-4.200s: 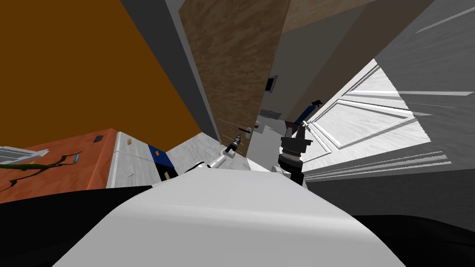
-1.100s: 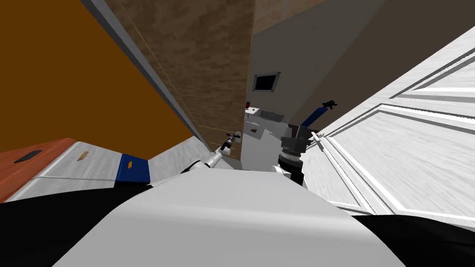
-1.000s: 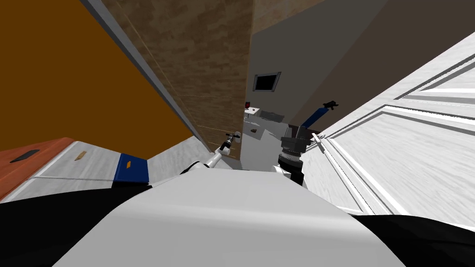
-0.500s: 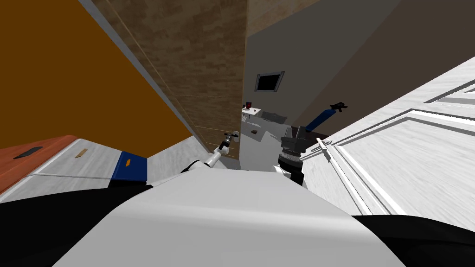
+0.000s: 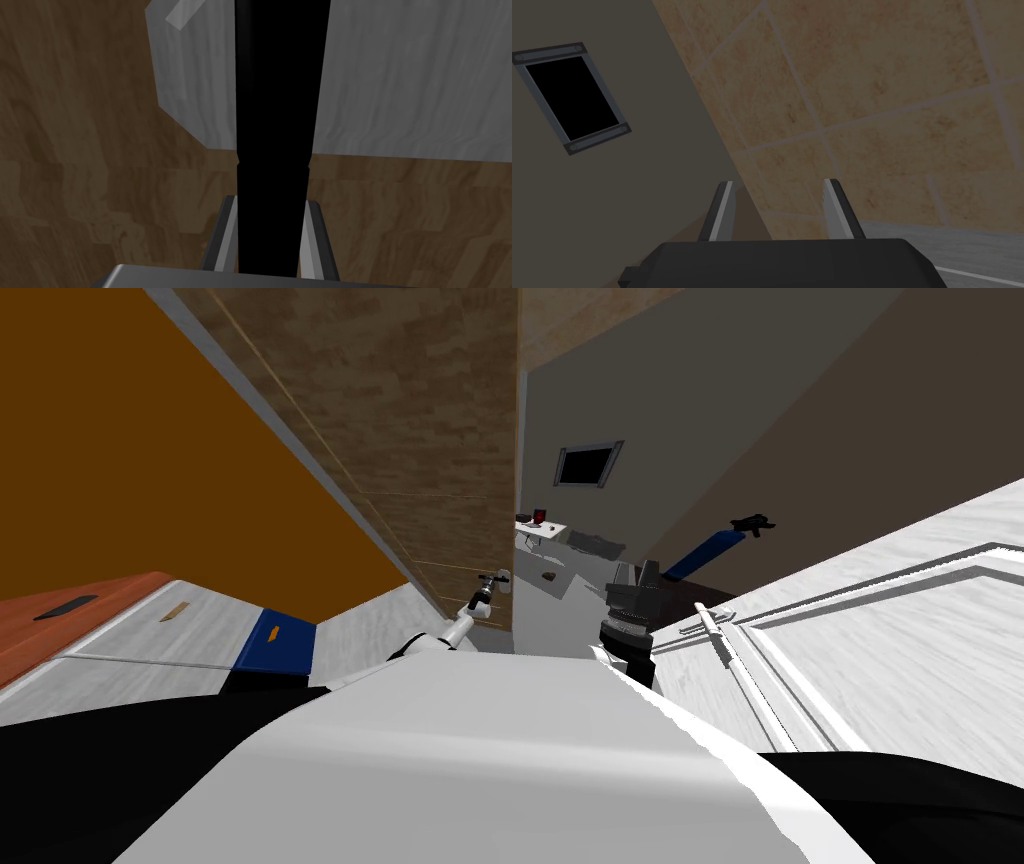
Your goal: Push the door open
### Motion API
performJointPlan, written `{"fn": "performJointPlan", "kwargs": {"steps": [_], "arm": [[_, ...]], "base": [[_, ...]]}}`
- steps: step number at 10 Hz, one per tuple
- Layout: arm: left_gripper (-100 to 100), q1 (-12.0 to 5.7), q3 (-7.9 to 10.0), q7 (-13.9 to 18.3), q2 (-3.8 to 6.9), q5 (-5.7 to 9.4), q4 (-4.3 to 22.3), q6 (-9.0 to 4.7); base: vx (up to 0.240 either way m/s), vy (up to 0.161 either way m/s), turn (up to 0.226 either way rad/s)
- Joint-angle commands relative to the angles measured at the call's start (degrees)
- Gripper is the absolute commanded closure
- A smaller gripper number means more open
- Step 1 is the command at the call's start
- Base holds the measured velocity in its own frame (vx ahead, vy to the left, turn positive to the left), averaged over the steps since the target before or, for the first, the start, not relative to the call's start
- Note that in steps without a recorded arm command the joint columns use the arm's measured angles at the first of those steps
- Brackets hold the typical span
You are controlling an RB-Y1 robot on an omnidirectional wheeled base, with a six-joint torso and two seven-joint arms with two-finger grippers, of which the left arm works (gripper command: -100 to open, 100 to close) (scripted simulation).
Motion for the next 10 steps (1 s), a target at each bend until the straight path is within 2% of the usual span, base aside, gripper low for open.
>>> {"fn": "performJointPlan", "kwargs": {"steps": [1,2,3,10], "arm": [[100,-0.43,1.14,-0.37,-0.35,0.00,0.30,-0.38],[100,-0.07,0.85,-0.22,-0.03,0.04,-0.11,0.00],[100,-0.17,1.96,-0.49,0.41,0.25,0.03,-0.17],[100,-0.25,5.53,-1.32,1.52,0.93,0.96,-0.65]], "base": [[0.119,-0.158,0.074],[0.062,-0.061,0.048],[0.125,-0.069,0.057],[0.143,-0.124,0.063]]}}
